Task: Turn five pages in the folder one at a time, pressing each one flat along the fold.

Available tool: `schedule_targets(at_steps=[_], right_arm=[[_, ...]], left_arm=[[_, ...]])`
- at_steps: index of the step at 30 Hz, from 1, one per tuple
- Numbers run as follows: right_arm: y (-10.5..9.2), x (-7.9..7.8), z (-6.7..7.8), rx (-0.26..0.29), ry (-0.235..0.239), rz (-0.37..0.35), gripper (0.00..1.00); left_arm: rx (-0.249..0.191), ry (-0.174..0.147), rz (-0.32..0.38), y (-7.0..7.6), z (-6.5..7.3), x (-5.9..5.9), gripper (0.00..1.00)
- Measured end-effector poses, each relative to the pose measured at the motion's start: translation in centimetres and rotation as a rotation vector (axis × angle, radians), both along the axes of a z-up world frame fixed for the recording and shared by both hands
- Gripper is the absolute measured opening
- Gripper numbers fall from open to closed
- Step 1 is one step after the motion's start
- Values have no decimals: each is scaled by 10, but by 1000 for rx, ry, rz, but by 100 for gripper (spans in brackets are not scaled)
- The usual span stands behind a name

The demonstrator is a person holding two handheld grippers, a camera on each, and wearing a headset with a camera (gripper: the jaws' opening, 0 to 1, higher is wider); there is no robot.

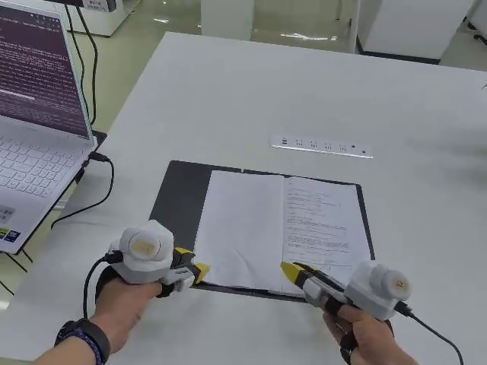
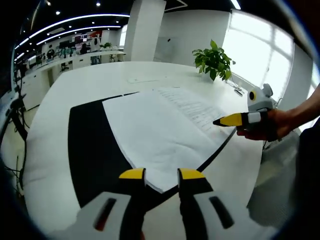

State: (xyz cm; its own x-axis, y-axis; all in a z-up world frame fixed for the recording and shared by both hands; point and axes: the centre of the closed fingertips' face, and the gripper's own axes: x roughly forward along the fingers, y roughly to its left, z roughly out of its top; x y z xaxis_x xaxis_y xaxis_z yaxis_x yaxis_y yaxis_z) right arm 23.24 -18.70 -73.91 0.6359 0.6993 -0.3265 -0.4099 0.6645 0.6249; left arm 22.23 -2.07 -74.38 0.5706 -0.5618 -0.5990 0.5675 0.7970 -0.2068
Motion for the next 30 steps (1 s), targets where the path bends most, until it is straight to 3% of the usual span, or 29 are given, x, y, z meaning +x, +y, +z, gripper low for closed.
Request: schedule_targets(at_steps=[7,14,23,30], right_arm=[[-19,4,17,-54,-62,41,32],[-42,3,34,-77,-118,56,38],[-72,-12,38,-148,-150,93,45],[-92,-24,38,-168,-152,74,49]], left_arm=[[5,-52,-10,1,22,3,29],[26,-70,-29,4,29,-4,34],[60,-102,-51,14,41,-17,41],[64,-107,-42,23,45,-25,47]])
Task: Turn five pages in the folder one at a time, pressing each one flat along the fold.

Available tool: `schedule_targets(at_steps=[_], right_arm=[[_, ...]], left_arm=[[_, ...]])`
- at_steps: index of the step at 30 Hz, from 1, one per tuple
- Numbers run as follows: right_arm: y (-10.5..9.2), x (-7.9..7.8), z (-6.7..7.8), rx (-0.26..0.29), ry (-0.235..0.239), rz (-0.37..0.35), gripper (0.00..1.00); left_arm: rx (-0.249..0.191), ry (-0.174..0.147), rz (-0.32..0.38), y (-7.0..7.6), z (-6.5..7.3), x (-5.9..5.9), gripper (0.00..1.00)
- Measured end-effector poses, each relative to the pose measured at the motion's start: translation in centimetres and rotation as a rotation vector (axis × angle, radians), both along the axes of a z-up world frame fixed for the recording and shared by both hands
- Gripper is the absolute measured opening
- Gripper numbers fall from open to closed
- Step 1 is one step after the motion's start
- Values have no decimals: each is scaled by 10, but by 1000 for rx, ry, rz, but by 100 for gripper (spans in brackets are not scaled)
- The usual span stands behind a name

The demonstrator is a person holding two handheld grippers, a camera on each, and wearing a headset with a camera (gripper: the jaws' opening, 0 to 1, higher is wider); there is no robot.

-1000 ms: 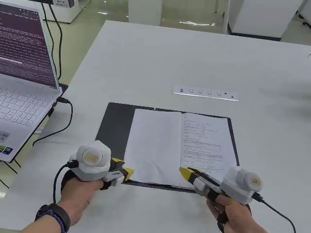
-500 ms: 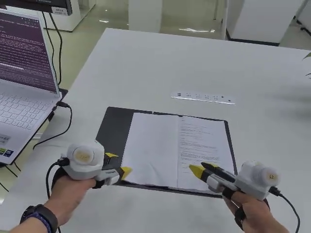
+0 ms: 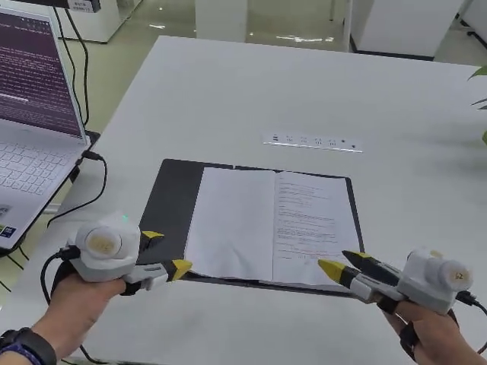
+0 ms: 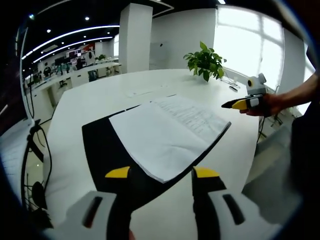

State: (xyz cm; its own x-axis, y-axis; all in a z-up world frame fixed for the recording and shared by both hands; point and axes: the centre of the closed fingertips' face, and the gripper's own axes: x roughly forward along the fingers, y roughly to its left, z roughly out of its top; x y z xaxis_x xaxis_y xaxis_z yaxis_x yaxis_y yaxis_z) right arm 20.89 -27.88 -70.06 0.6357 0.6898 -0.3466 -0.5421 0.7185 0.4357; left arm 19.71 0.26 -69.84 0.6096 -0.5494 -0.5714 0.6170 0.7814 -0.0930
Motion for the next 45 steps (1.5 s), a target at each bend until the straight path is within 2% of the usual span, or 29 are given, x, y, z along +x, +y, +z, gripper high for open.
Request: schedule_targets(at_steps=[4,9,16,22,32,39,45], right_arm=[[-6,-4,-1,-18,-7,-4,52],[-10,-8,-1,-63,-29,5,62],[-11,-16,1,-108,-44,29,66],[-21,-17,2,-111,-43,1,69],[-35,-19,2,-104,-33,-34,72],[-41,-23,-2,-125,-15,-41,75],[-42,-29,-4,-113,9,-43,72]], left_arm=[[-19,-23,5,-3,7,0,51],[-41,-37,9,-9,13,1,58],[-26,-41,-5,-11,11,-6,63],[-28,-43,6,-9,13,-8,67],[-43,-48,7,-17,18,-6,69],[-49,-48,-12,-30,20,-4,69],[-56,-48,-44,-49,22,1,69]])
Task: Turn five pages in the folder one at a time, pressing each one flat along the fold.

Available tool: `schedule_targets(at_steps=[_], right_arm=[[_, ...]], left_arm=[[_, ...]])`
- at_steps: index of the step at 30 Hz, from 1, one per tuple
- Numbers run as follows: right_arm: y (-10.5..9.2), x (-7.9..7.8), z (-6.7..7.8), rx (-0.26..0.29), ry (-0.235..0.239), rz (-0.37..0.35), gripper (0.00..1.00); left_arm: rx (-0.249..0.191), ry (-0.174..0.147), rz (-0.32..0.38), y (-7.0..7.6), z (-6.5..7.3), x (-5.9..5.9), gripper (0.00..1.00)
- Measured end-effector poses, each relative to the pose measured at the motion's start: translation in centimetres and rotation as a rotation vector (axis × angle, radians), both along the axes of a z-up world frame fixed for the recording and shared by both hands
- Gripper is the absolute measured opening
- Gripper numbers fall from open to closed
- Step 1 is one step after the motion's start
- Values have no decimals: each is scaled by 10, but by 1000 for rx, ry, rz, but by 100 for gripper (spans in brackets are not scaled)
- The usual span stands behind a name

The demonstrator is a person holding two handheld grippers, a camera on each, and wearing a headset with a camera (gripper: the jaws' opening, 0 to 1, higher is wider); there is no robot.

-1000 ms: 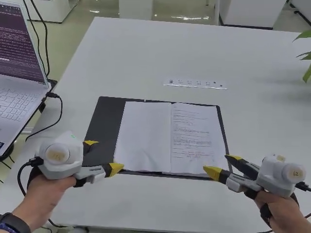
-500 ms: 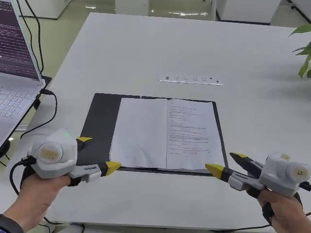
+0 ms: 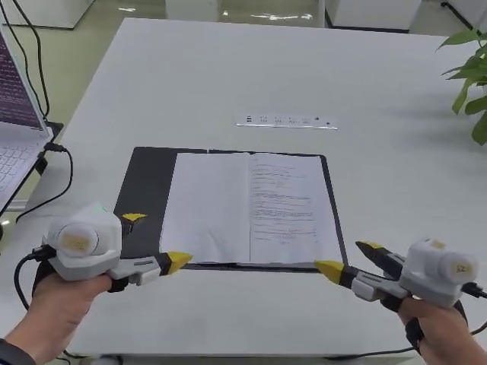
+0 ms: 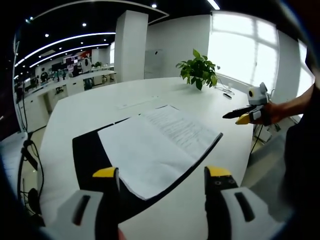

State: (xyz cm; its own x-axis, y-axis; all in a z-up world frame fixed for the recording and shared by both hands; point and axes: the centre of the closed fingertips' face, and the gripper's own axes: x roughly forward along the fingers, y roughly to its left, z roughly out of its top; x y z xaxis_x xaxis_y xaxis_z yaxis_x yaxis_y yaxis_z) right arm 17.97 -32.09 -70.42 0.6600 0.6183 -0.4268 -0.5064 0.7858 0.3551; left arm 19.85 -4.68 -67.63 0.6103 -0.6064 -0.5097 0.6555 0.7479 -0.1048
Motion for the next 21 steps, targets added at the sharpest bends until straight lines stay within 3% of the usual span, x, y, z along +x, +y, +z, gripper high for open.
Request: schedule_targets(at_steps=[7,21], right_arm=[[-4,-6,-3,-3,25,-7,71],[-19,-10,0,43,32,-82,70]], left_arm=[[-22,-1,-38,-27,4,7,69],[-88,14,-130,-97,6,25,68]])
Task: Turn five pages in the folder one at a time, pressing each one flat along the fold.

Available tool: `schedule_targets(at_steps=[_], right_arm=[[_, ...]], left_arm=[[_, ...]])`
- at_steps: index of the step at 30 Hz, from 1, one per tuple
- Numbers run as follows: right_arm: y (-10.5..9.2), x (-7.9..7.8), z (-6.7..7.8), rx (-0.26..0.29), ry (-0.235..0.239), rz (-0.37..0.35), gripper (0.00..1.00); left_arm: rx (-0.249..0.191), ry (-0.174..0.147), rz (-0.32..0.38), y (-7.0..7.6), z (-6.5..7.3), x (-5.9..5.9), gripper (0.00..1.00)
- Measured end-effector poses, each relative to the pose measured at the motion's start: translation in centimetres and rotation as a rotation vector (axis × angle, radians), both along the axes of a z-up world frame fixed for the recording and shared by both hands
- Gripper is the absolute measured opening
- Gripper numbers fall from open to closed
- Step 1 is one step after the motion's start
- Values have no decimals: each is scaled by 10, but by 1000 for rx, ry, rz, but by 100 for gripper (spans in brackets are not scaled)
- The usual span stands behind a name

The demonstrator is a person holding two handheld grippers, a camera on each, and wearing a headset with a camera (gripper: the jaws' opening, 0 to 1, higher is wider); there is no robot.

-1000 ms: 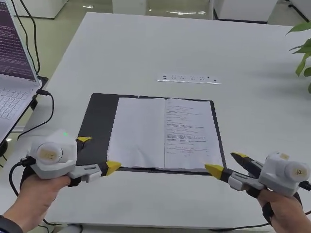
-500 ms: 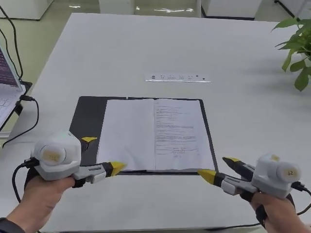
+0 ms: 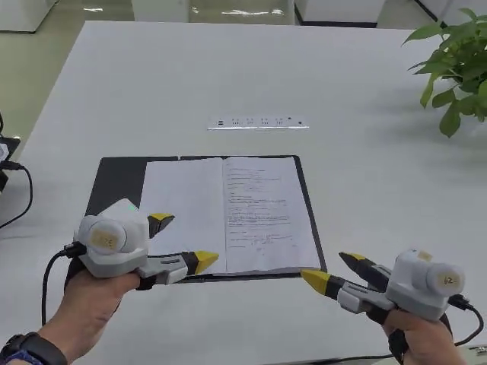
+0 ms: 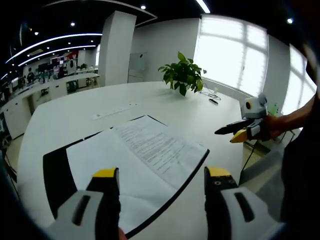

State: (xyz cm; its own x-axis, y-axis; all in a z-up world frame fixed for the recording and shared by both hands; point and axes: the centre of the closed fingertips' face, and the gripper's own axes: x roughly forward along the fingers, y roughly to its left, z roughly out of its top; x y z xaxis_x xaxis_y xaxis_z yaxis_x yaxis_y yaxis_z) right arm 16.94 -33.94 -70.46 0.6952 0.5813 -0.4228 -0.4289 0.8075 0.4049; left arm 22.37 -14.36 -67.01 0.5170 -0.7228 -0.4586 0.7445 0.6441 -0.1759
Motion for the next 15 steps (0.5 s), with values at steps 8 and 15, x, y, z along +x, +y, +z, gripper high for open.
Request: schedule_targets(at_steps=[8,15], right_arm=[[-6,-7,-6,0,23,-10,69],[-10,-9,-8,-1,29,-13,69]], left_arm=[[-19,17,-41,-37,-6,7,66],[-30,39,-105,-77,-17,4,61]])
